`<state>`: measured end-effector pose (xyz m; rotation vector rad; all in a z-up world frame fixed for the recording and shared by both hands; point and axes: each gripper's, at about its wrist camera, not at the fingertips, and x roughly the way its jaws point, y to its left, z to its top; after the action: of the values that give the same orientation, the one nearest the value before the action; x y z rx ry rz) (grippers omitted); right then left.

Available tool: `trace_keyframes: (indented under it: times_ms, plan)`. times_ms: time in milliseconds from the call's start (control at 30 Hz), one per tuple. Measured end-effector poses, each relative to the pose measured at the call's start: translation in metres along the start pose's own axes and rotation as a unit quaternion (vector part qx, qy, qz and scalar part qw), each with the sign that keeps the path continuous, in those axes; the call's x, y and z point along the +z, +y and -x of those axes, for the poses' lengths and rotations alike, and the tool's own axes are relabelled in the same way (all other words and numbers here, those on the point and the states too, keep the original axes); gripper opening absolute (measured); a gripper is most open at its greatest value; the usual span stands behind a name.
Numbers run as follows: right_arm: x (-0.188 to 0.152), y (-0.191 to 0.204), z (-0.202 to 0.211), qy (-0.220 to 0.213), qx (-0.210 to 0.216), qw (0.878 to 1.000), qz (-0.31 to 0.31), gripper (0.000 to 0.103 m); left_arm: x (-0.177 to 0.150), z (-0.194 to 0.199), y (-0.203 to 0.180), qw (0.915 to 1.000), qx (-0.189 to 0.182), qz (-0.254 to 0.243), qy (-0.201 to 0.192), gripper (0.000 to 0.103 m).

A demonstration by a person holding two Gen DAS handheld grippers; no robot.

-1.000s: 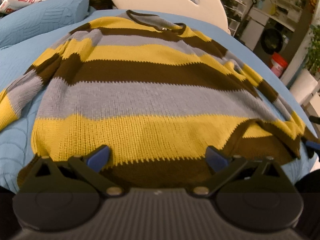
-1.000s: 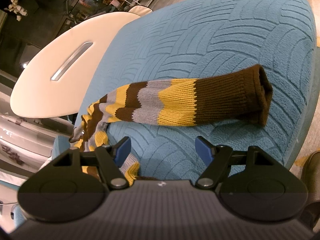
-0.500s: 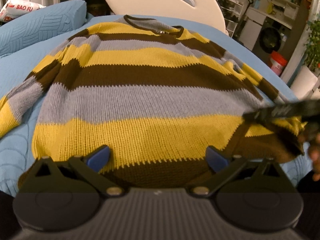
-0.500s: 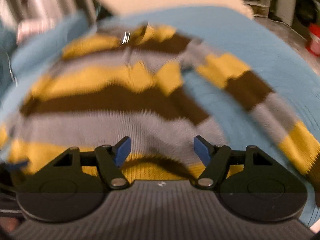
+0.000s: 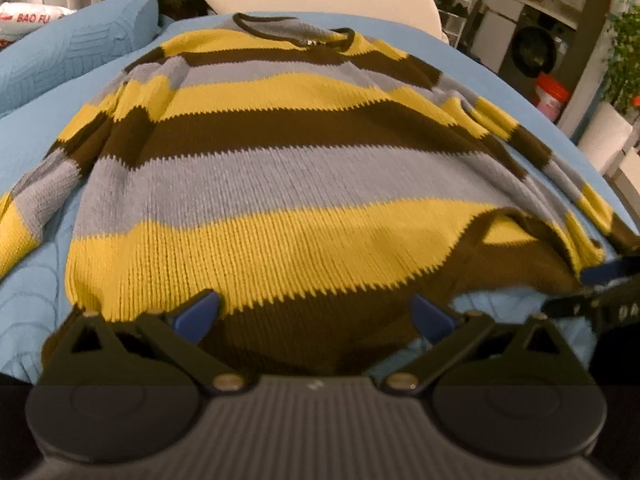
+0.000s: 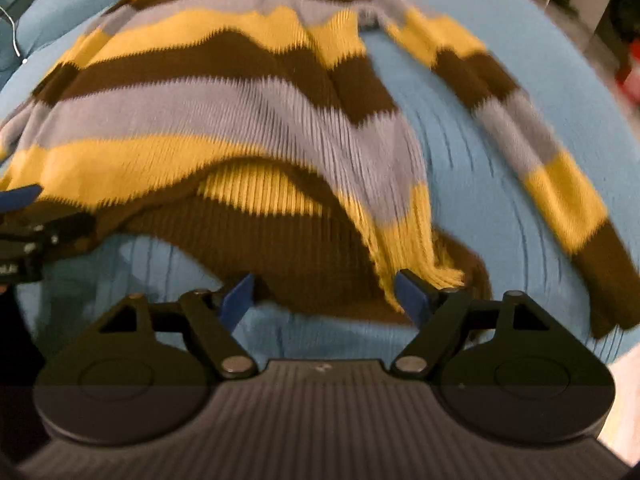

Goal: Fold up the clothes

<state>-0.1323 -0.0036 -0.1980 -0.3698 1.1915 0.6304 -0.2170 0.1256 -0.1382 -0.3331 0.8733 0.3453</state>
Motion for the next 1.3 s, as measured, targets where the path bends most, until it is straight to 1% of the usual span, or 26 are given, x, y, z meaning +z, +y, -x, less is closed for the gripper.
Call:
trace_keyframes:
  times_ms: [67,100,167,200,233,267,300,333,367,400,467,500,567,633,700,767,800,833,900,933,1000,1067,1167,1200,1300]
  plan:
    - [-0.003,-0.001,0.008,-0.010,-0.010,1.000,0.010,0.080,0.004,0.013,0.003,0.9995,-0.023,0.020,-0.007,0.103]
    - [-0.008,-0.008,0.024,-0.062,-0.010,0.998,0.003,0.080,0.008,0.020,0.003,0.9989,-0.033,0.028,-0.015,0.103]
    - [-0.018,-0.022,0.045,-0.134,0.016,0.991,-0.022,0.080,0.019,0.033,0.001,0.9980,-0.039,0.032,-0.037,0.103]
    - [-0.026,-0.035,0.057,-0.180,0.037,0.982,-0.049,0.080,0.027,0.039,-0.001,0.9974,-0.040,0.030,-0.051,0.103]
    - [-0.033,-0.048,0.063,-0.210,0.053,0.973,-0.077,0.080,0.037,0.045,-0.005,0.9967,-0.037,0.024,-0.068,0.103]
    - [-0.035,-0.054,0.063,-0.217,0.061,0.970,-0.091,0.080,0.049,0.048,-0.008,0.9961,-0.031,0.018,-0.081,0.103]
    - [-0.041,-0.070,0.061,-0.226,0.086,0.961,-0.135,0.080,0.065,0.048,-0.012,0.9953,-0.020,0.011,-0.095,0.103]
    - [-0.041,-0.076,0.059,-0.226,0.099,0.957,-0.155,0.081,0.077,0.048,-0.015,0.9945,-0.012,0.007,-0.104,0.103]
    - [-0.045,-0.094,0.054,-0.225,0.127,0.943,-0.210,0.081,0.087,0.045,-0.018,0.9944,-0.007,0.009,-0.105,0.103]
    - [-0.047,-0.107,0.051,-0.226,0.145,0.930,-0.252,0.081,0.104,0.037,-0.018,0.9945,0.001,0.014,-0.104,0.103]
    - [-0.049,-0.125,0.045,-0.229,0.173,0.911,-0.297,0.081,0.137,0.020,-0.020,0.9949,0.017,0.027,-0.096,0.103]
    - [-0.049,-0.125,0.043,-0.226,0.179,0.910,-0.299,0.081,0.152,0.005,-0.020,0.9957,0.026,0.037,-0.081,0.103]
    - [-0.051,-0.121,0.045,-0.232,0.185,0.909,-0.291,0.081,0.169,-0.025,-0.015,0.9962,0.053,0.045,-0.051,0.103]
    - [-0.053,-0.117,0.049,-0.245,0.189,0.910,-0.276,0.081,0.173,-0.054,-0.010,0.9955,0.079,0.050,-0.014,0.103]
    - [-0.054,-0.114,0.052,-0.253,0.180,0.912,-0.267,0.081,0.170,-0.082,-0.006,0.9932,0.097,0.057,0.028,0.103]
    - [-0.055,-0.116,0.052,-0.256,0.181,0.911,-0.267,0.081,0.154,-0.095,-0.001,0.9924,0.077,0.071,0.065,0.102]
    - [-0.057,-0.118,0.054,-0.265,0.186,0.907,-0.269,0.081,0.145,-0.098,0.001,0.9917,0.063,0.078,0.081,0.102]
    - [-0.057,-0.120,0.054,-0.270,0.188,0.904,-0.272,0.081,0.136,-0.099,0.000,0.9917,0.055,0.074,0.089,0.103]
    - [-0.059,-0.122,0.053,-0.275,0.191,0.901,-0.277,0.081,0.121,-0.093,-0.006,0.9942,0.059,0.038,0.081,0.103]
    - [-0.059,-0.123,0.053,-0.273,0.193,0.900,-0.279,0.081,0.115,-0.091,-0.006,0.9943,0.059,0.029,0.083,0.103]
    - [-0.056,-0.123,0.051,-0.264,0.191,0.903,-0.279,0.081,0.100,-0.083,-0.005,0.9950,0.057,0.014,0.081,0.103]
    - [-0.055,-0.122,0.050,-0.261,0.189,0.905,-0.279,0.081,0.090,-0.076,-0.004,0.9953,0.056,0.008,0.079,0.103]
    - [-0.055,-0.123,0.050,-0.259,0.184,0.904,-0.287,0.081,0.082,-0.071,-0.001,0.9958,0.053,0.003,0.075,0.103]
    - [-0.055,-0.123,0.049,-0.257,0.181,0.904,-0.291,0.081,0.081,-0.069,-0.001,0.9959,0.051,0.006,0.074,0.103]
    - [-0.053,-0.121,0.048,-0.249,0.173,0.908,-0.287,0.081,0.077,-0.062,0.001,0.9963,0.045,0.019,0.071,0.103]
